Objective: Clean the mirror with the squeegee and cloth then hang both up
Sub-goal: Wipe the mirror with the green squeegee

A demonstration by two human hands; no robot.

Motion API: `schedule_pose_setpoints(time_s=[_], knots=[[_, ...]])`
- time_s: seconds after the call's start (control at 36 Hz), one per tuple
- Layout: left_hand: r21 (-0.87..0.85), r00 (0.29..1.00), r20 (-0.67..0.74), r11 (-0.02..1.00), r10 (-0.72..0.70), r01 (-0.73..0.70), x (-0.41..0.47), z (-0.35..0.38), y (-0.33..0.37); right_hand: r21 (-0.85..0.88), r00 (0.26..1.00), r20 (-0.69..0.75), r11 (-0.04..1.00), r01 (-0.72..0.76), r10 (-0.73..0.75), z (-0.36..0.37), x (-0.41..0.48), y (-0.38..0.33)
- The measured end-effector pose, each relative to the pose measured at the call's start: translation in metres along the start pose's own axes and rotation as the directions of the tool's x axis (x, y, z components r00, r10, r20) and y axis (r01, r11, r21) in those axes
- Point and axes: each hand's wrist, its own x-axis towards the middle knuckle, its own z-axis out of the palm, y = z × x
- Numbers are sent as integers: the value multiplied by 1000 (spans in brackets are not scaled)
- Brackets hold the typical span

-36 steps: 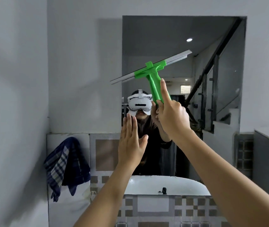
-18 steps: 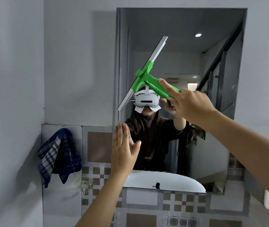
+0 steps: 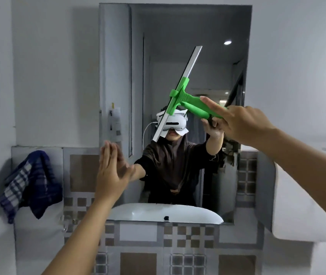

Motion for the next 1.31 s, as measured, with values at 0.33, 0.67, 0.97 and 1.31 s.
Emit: schedule_pose_setpoints(time_s=[0.33, 0.67, 0.97, 1.31], knots=[[98, 1000, 12, 995, -6, 4, 6, -6, 0, 53, 990, 19, 989, -139, 138, 4, -42, 0], [20, 994, 96, 998, 55, -57, 2, -12, -10, 163, 935, 35, 922, -352, 352, 18, -58, -44], [-35, 991, -4, 991, 131, -131, -3, -10, -13, 570, 783, 144, 596, -566, 606, 46, -70, -119], [-42, 983, 29, 983, 179, -177, -2, -8, -21, 786, 554, 243, 174, -594, 796, 52, -38, -209]])
